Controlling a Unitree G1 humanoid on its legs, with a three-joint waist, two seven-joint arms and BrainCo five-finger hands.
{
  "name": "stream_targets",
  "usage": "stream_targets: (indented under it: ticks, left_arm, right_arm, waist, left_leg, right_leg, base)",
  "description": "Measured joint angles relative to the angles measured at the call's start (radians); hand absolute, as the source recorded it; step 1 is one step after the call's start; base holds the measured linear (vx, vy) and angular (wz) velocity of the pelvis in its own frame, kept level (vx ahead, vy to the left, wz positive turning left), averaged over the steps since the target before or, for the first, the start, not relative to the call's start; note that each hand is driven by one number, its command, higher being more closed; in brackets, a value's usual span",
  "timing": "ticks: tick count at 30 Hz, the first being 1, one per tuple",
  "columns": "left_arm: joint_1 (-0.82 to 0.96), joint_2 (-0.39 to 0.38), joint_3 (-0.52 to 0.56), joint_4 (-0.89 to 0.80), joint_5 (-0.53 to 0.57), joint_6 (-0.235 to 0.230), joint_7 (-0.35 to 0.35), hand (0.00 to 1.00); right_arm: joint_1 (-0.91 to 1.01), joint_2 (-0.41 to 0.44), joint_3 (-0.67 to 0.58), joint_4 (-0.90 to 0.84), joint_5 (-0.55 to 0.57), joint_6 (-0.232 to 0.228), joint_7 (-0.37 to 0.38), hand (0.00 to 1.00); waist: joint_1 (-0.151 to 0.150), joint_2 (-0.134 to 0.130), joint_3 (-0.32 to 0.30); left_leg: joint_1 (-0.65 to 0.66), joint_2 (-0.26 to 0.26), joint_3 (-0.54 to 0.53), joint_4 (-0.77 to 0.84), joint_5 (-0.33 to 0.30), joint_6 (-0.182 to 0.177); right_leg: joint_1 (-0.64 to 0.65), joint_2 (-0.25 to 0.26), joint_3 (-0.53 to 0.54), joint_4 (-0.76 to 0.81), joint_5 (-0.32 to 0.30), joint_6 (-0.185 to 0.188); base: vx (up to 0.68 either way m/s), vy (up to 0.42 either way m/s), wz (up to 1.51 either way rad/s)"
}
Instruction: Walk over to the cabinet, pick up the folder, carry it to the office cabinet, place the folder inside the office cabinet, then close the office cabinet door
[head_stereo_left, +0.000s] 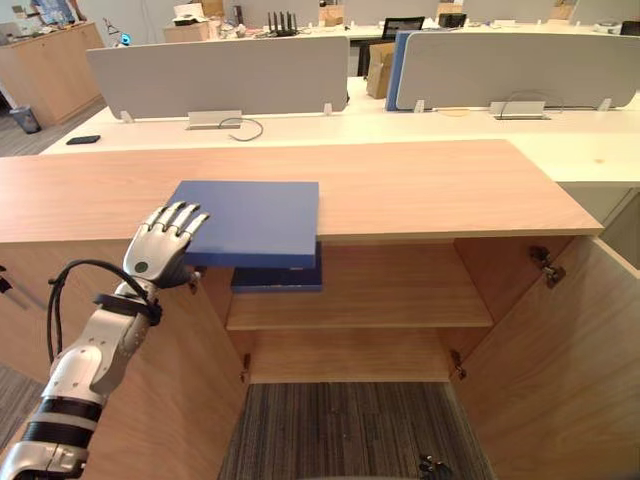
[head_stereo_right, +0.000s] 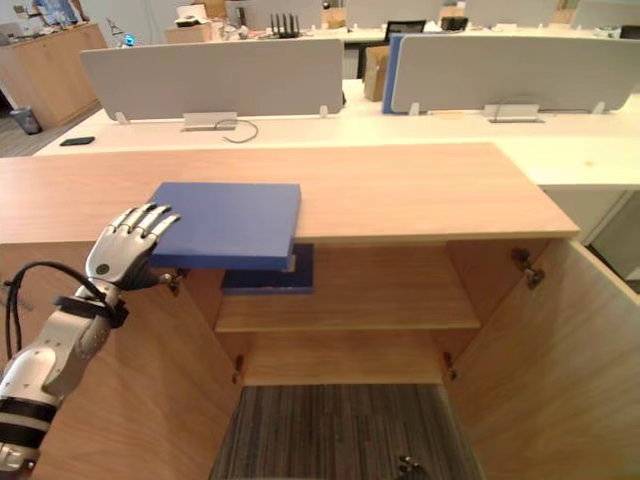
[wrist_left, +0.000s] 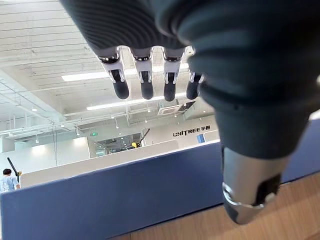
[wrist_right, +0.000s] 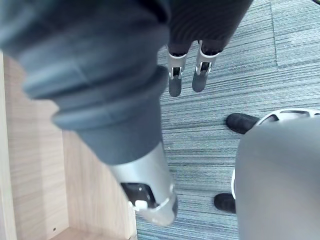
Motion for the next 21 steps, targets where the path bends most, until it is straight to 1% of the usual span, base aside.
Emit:
stream_targets:
  ticks: [2, 5, 8, 10, 11, 13, 18, 21]
  left_arm:
    - [-0.016, 0.0, -0.006, 0.029, 0.003, 0.001, -0.002, 0.0]
    - [-0.046, 0.02, -0.051, 0.068, 0.023, 0.003, -0.008, 0.0]
    - [-0.076, 0.026, -0.09, 0.107, 0.039, 0.003, -0.009, 0.0]
    - [-0.087, 0.026, -0.095, 0.125, 0.042, 0.004, -0.01, 0.0]
    - [-0.101, 0.026, -0.104, 0.145, 0.045, 0.006, -0.01, 1.0]
    - [-0.124, 0.026, -0.116, 0.175, 0.053, 0.009, -0.01, 1.0]
    - [-0.181, 0.026, -0.13, 0.234, 0.061, 0.04, -0.005, 1.0]
    - [-0.207, 0.026, -0.139, 0.252, 0.079, 0.044, -0.002, 1.0]
  right_arm:
    - [0.0, 0.0, 0.001, -0.004, 0.0, -0.001, -0.001, 0.0]
    - [0.001, 0.0, 0.001, -0.007, -0.002, -0.003, -0.004, 0.0]
    - [0.002, 0.0, 0.002, -0.007, -0.002, -0.004, -0.007, 0.0]
    - [0.002, 0.0, 0.002, -0.008, -0.002, -0.005, -0.007, 0.0]
    - [0.002, 0.0, 0.002, -0.008, -0.002, -0.005, -0.007, 0.0]
    - [0.002, 0.0, 0.003, -0.01, -0.002, -0.005, -0.007, 0.0]
    - [0.004, 0.0, 0.005, -0.016, -0.002, -0.006, -0.008, 0.0]
    - [0.004, -0.001, 0.008, -0.016, -0.002, -0.006, -0.008, 0.0]
  waist:
    - [-0.008, 0.001, 0.0]
    - [-0.016, 0.001, 0.0]
    - [-0.019, 0.001, 0.0]
    - [-0.021, 0.001, 0.0]
    - [-0.023, 0.001, 0.0]
    - [-0.026, 0.001, 0.0]
    - [-0.036, 0.001, -0.001]
    - [-0.042, 0.001, -0.001]
  left_leg:
    - [0.003, 0.001, 0.003, 0.0, -0.001, 0.0]
    - [0.004, 0.001, 0.006, -0.001, -0.001, 0.0]
    - [0.005, 0.003, 0.013, -0.003, -0.001, 0.0]
    - [0.006, 0.003, 0.015, -0.002, -0.001, 0.0]
    - [0.006, 0.003, 0.015, -0.001, -0.001, 0.0]
    - [0.006, 0.004, 0.016, 0.0, -0.001, 0.0]
    - [0.008, 0.011, 0.025, 0.0, -0.002, -0.001]
    - [0.01, 0.013, 0.026, 0.0, -0.002, -0.002]
  right_leg:
    - [0.001, 0.0, 0.004, 0.0, 0.001, 0.0]
    - [0.001, 0.0, 0.007, 0.0, 0.003, 0.0]
    - [0.0, 0.0, 0.01, 0.0, 0.005, 0.002]
    - [0.0, 0.0, 0.011, 0.0, 0.005, 0.002]
    - [0.001, -0.001, 0.011, 0.0, 0.005, 0.002]
    - [0.0, -0.001, 0.012, 0.0, 0.006, 0.002]
    - [0.0, -0.001, 0.017, 0.0, 0.008, 0.0]
    - [0.0, -0.001, 0.017, -0.001, 0.008, 0.0]
  base:
    - [-0.03, 0.015, -0.06]
    - [-0.04, 0.015, -0.03]
    - [-0.03, 0.014, -0.03]
    - [0.0, 0.0, 0.0]
    - [0.0, 0.0, 0.0]
    - [0.0, 0.0, 0.0]
    - [-0.02, 0.009, -0.04]
    - [-0.03, 0.008, -0.02]
